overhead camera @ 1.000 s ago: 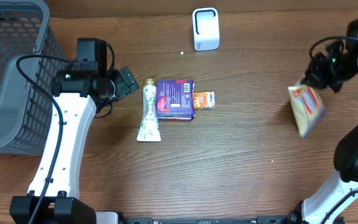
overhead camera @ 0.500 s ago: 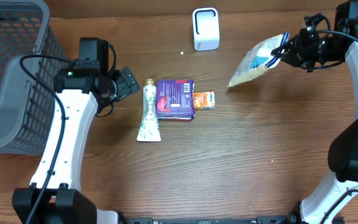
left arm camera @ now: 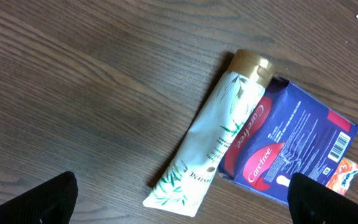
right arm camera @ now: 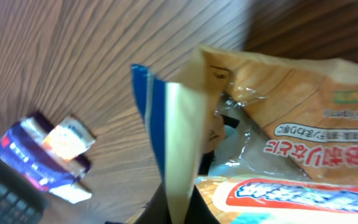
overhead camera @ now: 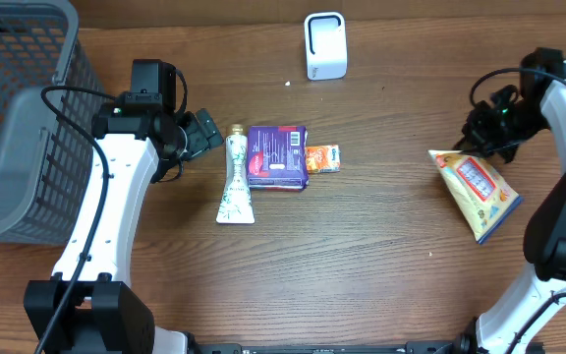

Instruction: Scan the item barcode

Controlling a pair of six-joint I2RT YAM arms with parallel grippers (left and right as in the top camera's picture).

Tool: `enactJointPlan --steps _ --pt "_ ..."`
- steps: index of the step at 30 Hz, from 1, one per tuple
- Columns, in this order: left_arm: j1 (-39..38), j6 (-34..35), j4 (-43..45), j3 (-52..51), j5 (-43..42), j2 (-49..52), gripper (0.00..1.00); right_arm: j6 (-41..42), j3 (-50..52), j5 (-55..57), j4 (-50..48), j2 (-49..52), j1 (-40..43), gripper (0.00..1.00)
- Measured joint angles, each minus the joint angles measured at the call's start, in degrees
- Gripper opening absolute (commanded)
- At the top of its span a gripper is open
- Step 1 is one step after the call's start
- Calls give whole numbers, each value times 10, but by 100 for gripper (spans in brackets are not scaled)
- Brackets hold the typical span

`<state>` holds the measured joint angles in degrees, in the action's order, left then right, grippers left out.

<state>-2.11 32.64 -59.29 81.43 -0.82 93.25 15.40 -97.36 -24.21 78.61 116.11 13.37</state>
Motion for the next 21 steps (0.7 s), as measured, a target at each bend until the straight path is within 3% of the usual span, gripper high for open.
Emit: enactJointPlan --steps 6,12,17,21 --pt "0 0 4 0 0 0 100 5 -101 12 11 0 -4 4" --pt "0 0 5 0 0 0 100 13 -163 -105 -71 0 -41 4" --pt "0 0 5 0 0 0 100 40 -175 -205 -133 0 -56 4" --pt "0 0 6 0 0 0 100 51 -128 -240 -160 0 -55 4"
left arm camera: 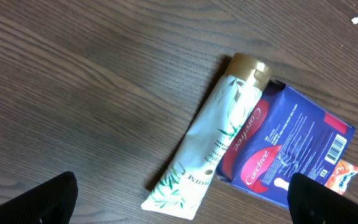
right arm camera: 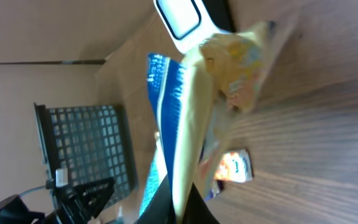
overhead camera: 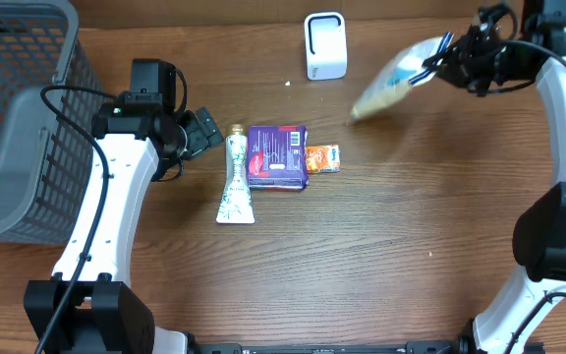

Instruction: Scan the item barcode

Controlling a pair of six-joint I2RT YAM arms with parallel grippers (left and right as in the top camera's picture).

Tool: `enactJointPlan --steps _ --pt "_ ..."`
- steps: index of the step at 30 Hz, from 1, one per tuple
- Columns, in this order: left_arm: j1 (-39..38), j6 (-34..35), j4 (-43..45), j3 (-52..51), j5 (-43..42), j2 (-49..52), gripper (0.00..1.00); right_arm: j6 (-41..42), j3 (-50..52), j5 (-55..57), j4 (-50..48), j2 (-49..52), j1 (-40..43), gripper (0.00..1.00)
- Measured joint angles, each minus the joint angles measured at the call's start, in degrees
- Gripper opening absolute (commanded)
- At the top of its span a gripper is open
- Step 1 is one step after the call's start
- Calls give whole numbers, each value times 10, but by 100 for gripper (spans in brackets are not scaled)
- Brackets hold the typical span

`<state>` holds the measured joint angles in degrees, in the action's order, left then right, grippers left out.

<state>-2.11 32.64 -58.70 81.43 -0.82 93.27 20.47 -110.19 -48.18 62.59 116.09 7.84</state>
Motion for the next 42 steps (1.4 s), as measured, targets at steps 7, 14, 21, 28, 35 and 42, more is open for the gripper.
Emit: enactJointPlan --steps 7,14,21,28,35,42 --pt "0 0 1 0 0 0 100 4 178 -14 -39 17 11 4" --pt "0 -2 2 0 0 0 100 4 190 174 87 17 53 4" --pt "0 -2 4 0 0 0 100 5 86 357 238 16 79 65" --pt "0 -2 4 0 0 0 100 -20 -11 414 312 9 68 86" --pt "0 -2 4 0 0 0 100 -30 -8 410 193 8 37 25" --pt "0 -2 4 1 -2 0 100 -15 87 405 74 7 -19 18"
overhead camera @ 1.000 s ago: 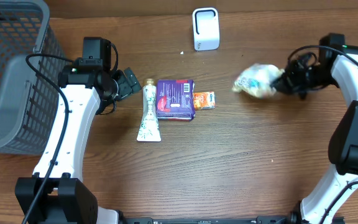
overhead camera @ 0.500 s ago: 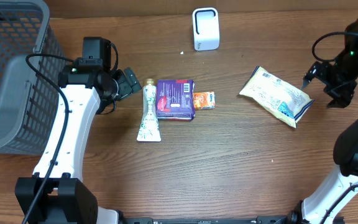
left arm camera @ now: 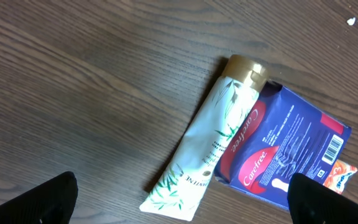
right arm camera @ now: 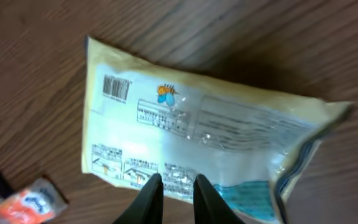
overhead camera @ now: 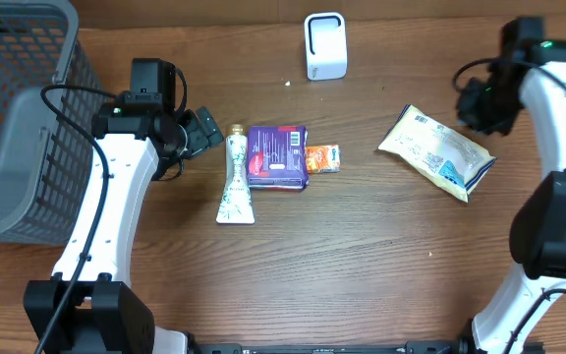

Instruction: Scan the item barcode

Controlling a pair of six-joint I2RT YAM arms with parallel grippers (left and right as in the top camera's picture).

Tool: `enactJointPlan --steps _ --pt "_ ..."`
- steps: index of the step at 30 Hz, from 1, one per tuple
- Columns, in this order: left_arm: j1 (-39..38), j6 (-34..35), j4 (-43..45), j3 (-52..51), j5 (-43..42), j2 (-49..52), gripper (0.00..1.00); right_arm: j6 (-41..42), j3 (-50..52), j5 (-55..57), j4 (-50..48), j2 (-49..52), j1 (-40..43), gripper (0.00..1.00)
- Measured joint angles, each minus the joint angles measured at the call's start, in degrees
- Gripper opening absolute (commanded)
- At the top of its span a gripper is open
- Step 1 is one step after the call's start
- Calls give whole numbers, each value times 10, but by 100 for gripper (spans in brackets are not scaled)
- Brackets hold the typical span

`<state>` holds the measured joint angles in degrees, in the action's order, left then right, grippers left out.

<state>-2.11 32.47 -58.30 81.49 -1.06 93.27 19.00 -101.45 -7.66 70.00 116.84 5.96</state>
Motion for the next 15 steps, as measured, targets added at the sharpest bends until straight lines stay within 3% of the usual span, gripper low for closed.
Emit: enactJointPlan --steps 7,15 --pt "0 0 -3 0 0 0 100 37 138 22 -97 0 -9 19" --pt "0 0 -2 0 -2 0 100 45 180 26 -116 -6 -10 23"
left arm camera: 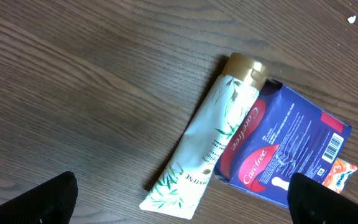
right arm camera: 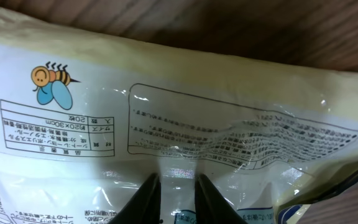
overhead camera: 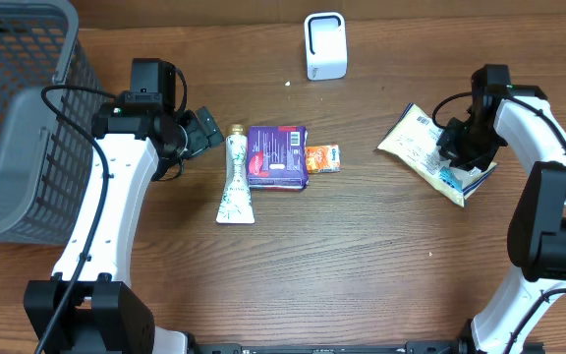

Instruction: Scan the item barcode

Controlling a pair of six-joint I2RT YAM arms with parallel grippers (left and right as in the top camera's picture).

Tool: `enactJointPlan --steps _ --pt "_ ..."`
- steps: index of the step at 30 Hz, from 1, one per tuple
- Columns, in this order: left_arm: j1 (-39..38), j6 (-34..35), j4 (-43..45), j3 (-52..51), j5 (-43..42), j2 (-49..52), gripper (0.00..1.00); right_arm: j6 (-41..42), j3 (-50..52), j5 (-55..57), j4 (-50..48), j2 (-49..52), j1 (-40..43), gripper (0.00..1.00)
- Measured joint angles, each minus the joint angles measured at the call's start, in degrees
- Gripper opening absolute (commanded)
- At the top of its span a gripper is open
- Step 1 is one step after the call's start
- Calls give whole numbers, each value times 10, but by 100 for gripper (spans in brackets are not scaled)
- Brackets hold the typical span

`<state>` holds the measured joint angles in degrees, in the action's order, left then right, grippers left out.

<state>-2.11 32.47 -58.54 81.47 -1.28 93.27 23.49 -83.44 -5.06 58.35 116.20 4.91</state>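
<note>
The yellow snack packet [overhead camera: 419, 138] lies back side up right of the table's middle, its barcode at the corner nearest the white scanner [overhead camera: 324, 45]. My right gripper [overhead camera: 463, 147] is low over the packet's right half. In the right wrist view the printed back of the packet [right arm camera: 229, 93] fills the frame, and the gripper [right arm camera: 176, 196] has its fingertips [right arm camera: 148, 196] a little apart, down on the film with nothing pinched between them. My left gripper [overhead camera: 204, 131] [left arm camera: 180, 202] stands wide open left of the tube.
A white tube [overhead camera: 234, 177] [left arm camera: 210, 149], a purple Carefree pack [overhead camera: 277, 155] [left arm camera: 291, 149] and a small orange sachet [overhead camera: 322, 157] lie together at mid table. A grey wire basket [overhead camera: 18, 108] stands at the far left.
My right gripper has come from up and to the right of the packet down onto its right half. The packet lies where it was. The left arm has not moved.
The packet first lay face up at the far right with my right gripper shut on its edge. Then it hung in the air close to the scanner. Later it lay let go, back up, barcode showing, and now the gripper rests on it.
</note>
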Motion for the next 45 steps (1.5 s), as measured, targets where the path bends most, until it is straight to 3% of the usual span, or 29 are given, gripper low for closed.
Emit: enactJointPlan --steps 7,15,20,22,26,38,45 --pt "0 0 0 0 0 0 100 -19 5 -11 14 -1 -51 33" --pt "0 0 0 0 -6 0 100 -12 6 -31 10 -1 -164 29" --pt "0 -1 -2 0 -6 0 100 -14 -23 -31 94 0 -164 33" --pt "0 -4 -1 0 -7 0 100 -24 -58 -30 132 0 -158 29" --pt "0 -9 -1 0 -7 0 100 -46 -108 -31 166 0 -155 5" --pt "0 -11 -1 0 -7 0 100 -44 30 -58 47 0 -175 4" --pt "0 -11 -2 0 -9 0 100 -40 44 -65 120 0 -174 4"
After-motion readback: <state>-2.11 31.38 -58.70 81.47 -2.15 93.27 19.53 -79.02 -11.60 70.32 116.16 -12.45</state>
